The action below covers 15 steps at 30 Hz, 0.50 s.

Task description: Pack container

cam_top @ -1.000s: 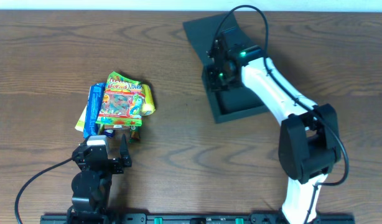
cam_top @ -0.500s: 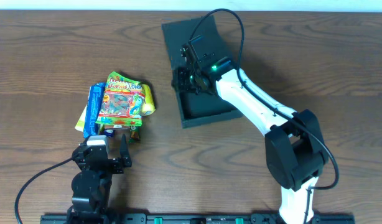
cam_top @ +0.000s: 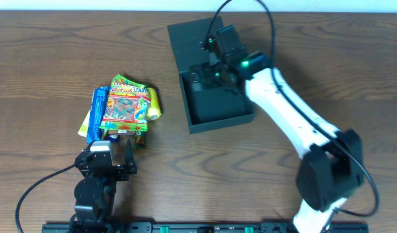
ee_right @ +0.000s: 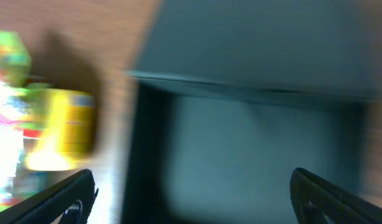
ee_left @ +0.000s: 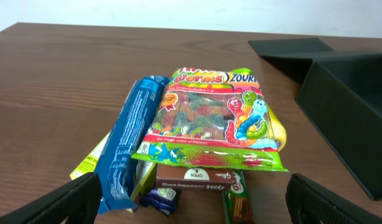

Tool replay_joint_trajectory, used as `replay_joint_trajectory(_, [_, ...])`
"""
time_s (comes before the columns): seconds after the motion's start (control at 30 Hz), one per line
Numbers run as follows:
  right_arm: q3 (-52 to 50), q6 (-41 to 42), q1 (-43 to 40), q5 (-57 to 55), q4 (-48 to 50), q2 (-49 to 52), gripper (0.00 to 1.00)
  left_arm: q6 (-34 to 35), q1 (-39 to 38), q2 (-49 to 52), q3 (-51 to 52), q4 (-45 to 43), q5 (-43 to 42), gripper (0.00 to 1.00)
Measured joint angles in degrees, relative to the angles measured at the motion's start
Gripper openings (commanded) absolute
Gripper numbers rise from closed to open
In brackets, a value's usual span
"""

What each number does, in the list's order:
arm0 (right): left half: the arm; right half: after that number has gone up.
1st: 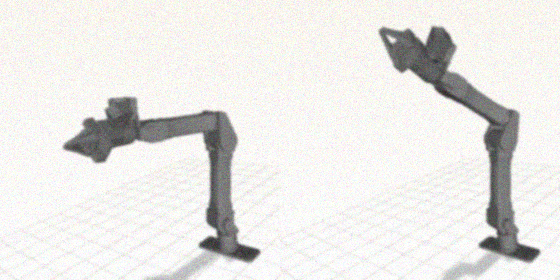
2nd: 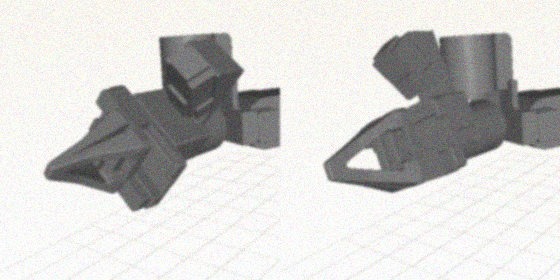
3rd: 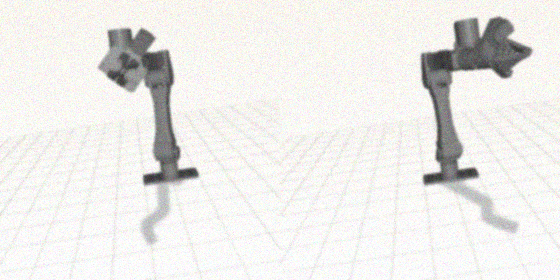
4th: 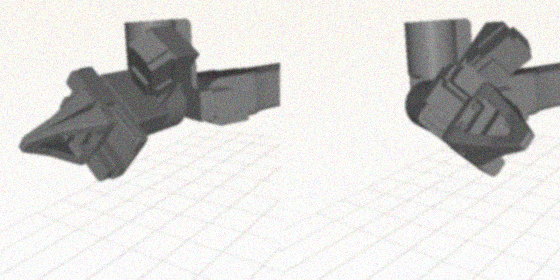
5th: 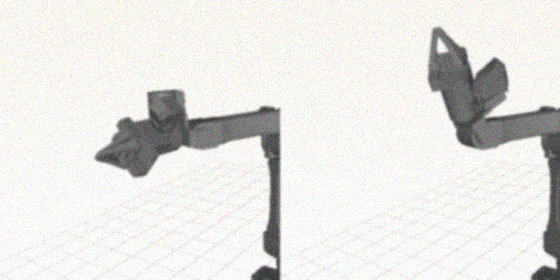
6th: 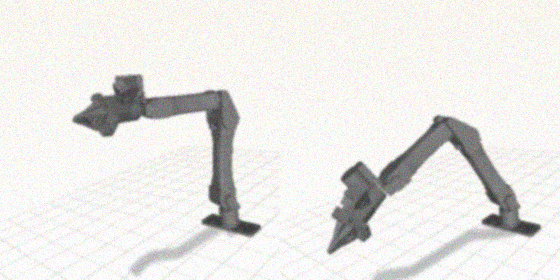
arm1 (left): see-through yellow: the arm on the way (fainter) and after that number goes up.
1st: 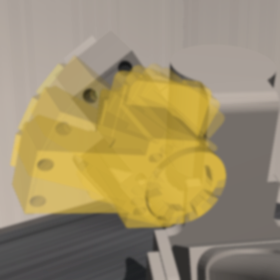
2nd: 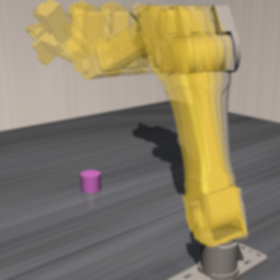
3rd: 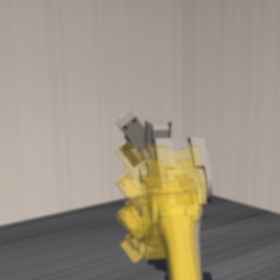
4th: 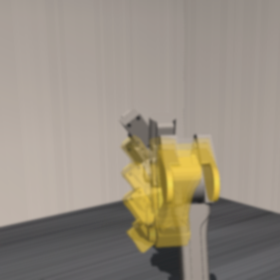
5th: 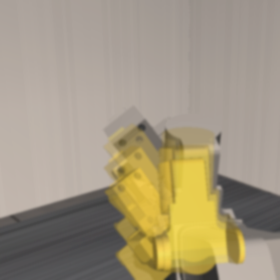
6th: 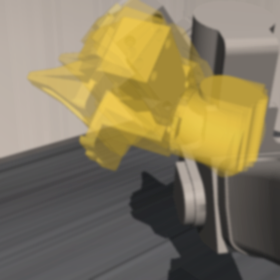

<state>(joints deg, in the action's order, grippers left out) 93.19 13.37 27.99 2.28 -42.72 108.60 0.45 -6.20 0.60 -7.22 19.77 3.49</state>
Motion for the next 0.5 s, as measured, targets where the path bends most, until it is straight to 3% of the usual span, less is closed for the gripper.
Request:
replay_joint_trajectory(0.13, [0.09,-5.92,-1.70,-8.72,-3.91,-0.57,0.99,0.00,0.00,-0.02,0.00,0.02,0.00,0.95])
replay_joint_trajectory(0.37, [0.04,-9.49,-5.44,-12.37,-4.79,4.85,0.95,0.00,0.00,-0.02,0.00,0.02,0.00,0.95])
replay_joint_trajectory(0.43, [0.00,-10.03,-6.38,-12.44,-4.85,6.08,0.86,0.00,0.00,0.00,0.00,0.02,0.00,0.95])
replay_joint_trajectory(0.5, [-0.02,-10.49,-7.10,-12.37,-4.87,6.91,0.65,0.00,0.00,-0.02,0.00,0.02,0.00,0.96])
